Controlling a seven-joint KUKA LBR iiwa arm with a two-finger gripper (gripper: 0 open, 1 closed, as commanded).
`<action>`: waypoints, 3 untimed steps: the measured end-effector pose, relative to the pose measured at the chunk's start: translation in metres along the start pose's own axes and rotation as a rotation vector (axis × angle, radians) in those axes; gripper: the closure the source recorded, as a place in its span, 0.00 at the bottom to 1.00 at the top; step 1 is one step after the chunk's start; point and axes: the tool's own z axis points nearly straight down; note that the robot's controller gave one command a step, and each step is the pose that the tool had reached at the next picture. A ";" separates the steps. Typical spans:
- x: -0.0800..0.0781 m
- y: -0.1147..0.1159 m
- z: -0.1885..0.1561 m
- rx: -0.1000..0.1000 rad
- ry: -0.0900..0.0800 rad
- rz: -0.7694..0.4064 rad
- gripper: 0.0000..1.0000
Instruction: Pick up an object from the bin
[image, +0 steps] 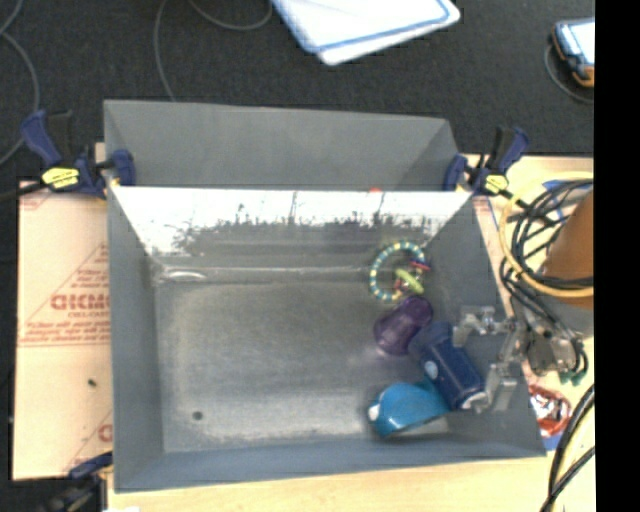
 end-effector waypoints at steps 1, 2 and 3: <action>-0.002 0.001 -0.004 0.002 -0.008 -0.006 0.00; -0.002 0.019 0.097 -0.003 -0.007 -0.316 0.00; 0.000 0.016 0.056 0.007 -0.014 -0.313 0.00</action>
Offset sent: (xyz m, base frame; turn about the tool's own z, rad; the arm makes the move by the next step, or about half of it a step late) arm -0.0014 0.0207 -0.1329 -0.4125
